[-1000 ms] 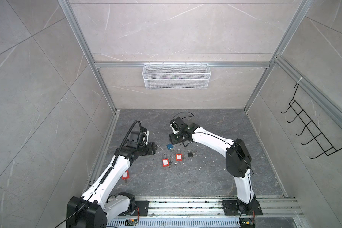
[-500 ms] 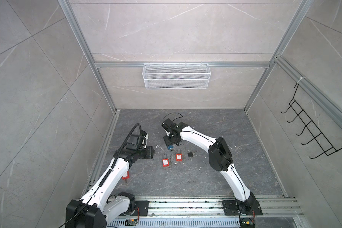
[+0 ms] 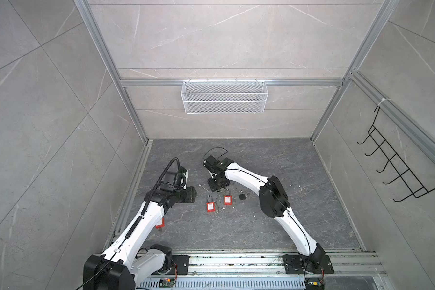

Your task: Lock with the key

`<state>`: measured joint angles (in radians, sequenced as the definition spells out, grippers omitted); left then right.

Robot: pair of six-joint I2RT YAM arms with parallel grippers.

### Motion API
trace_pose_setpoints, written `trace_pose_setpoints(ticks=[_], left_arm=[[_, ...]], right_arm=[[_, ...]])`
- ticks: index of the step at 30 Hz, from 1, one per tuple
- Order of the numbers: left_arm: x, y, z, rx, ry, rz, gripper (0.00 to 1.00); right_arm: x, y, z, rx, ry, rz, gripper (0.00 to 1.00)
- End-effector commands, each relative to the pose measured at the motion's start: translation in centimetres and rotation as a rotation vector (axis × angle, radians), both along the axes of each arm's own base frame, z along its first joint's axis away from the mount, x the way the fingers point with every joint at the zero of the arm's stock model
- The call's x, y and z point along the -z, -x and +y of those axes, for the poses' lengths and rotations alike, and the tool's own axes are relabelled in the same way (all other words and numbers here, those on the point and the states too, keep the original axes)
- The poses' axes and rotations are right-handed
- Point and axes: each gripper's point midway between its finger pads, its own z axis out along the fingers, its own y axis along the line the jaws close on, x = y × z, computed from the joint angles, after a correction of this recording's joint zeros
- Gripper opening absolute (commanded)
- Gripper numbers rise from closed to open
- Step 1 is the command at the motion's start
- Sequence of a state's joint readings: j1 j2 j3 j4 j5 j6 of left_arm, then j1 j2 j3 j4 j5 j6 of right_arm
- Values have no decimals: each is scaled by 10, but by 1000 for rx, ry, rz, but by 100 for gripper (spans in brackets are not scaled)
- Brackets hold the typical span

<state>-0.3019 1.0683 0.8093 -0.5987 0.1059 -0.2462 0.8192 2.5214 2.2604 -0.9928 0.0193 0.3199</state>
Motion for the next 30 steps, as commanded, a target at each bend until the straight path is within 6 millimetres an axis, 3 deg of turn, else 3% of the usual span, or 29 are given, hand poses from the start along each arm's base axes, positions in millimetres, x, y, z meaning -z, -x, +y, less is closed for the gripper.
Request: trace_pose_setpoints(ticks=[1,2,3,7,11,18,19,26,30], left_arm=[[-4,0,4,-3,-11,-21,59],[-4,1,4,-2,-11,-19,59],[-4,0,4,-3,-10,-19,59],[-4,1,4,-3,-13,-19,59],[-4,1,4,-3,-14,-17,59],[-9,0,4,-4,-8,-34,59],[-10,0,5,-6,-11,-40,59],[-35,-7,8,54,-66,-134,59],[-59,-14,-1,133,-65,-244,59]], right_arm=[[9,8,0,-29,45,24,59],[7,8,0,-30,47,18,58],[20,9,-2,-31,71,33,57],[21,10,-2,-50,88,23,53],[14,9,-1,-78,106,-13,44],[-10,1,7,-134,102,-88,37],[-31,-4,9,-129,86,-128,37],[-119,-2,22,-281,-63,-274,36],[-158,26,14,-468,-154,-322,36]])
